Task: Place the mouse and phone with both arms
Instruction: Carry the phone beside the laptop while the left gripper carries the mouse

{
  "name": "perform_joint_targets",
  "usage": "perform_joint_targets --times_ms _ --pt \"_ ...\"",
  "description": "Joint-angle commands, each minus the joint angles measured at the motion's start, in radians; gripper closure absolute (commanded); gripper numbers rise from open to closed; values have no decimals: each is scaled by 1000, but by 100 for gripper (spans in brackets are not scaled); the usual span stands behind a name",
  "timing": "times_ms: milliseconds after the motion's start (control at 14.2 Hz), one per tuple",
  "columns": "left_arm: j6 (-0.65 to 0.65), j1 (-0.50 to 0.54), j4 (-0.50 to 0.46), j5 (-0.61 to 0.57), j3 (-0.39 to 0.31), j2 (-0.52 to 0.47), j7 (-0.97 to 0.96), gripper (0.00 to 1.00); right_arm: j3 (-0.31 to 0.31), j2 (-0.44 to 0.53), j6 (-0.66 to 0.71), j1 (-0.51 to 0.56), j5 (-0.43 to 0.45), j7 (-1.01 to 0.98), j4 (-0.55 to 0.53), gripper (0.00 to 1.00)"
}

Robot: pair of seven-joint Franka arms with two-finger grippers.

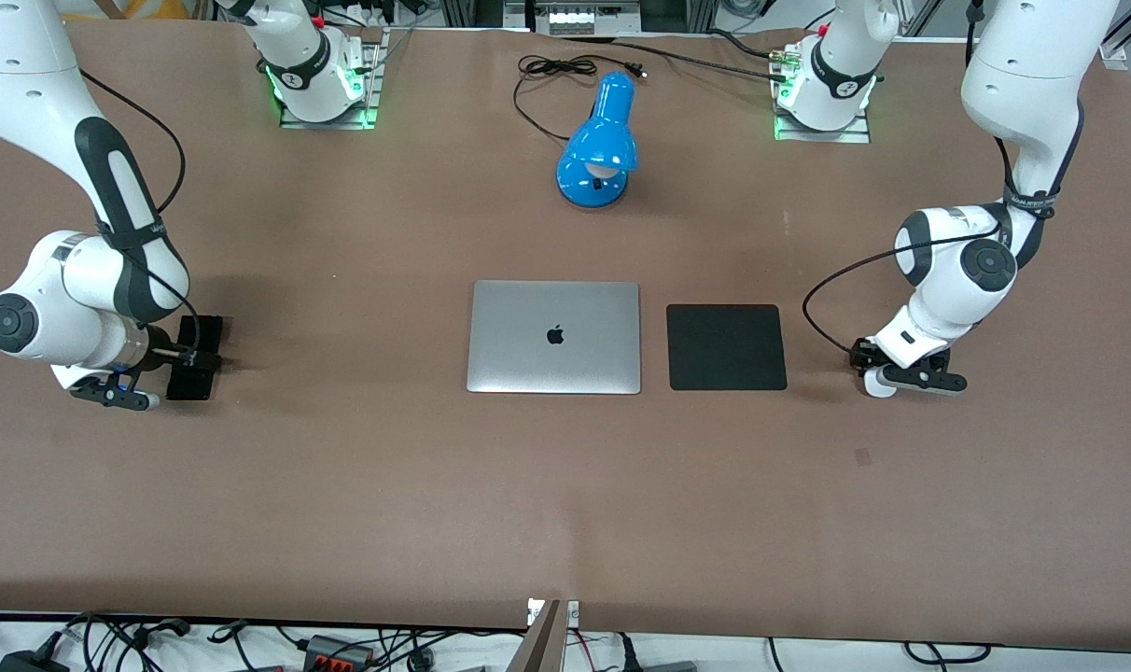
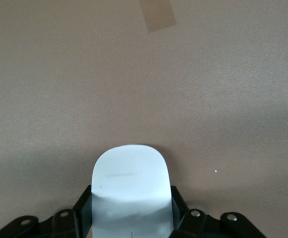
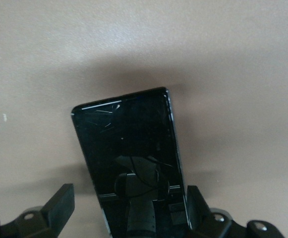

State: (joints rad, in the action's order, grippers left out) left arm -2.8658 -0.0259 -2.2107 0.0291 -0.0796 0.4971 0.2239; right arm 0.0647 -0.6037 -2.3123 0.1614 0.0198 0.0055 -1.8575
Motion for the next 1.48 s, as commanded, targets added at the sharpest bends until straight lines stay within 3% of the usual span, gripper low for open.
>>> perform_joint_targets --times_ms 0,141,493,634,704,775,1056,1197,1408 --pt "35 9 3 20 3 -57 34 58 -13 -10 -21 24 -14 -10 -3 0" --pt "229 9 81 20 3 -103 29 58 -13 -16 -21 29 -12 -10 0 0" --pt "846 8 453 23 -2 -138 20 57 -13 -30 -38 30 -12 -32 0 0" --pt "1005 -8 549 35 6 -134 -17 57 -13 -30 -36 30 -14 -30 0 0" --pt "1014 -17 552 35 27 -138 -50 57 -13 -30 -36 30 -14 -30 0 0" --pt "1014 -22 552 35 61 -138 -85 57 -13 -31 -35 30 -14 -30 0 9" --pt "1002 -28 539 31 216 -112 -294 58 -14 -30 -27 26 -14 -30 0 60" --pt "950 -69 520 22 238 -89 -328 58 -16 -21 -18 21 -12 -33 1 67" --pt "794 -127 406 18 236 -91 -411 58 -20 24 57 4 -6 -45 24 68"
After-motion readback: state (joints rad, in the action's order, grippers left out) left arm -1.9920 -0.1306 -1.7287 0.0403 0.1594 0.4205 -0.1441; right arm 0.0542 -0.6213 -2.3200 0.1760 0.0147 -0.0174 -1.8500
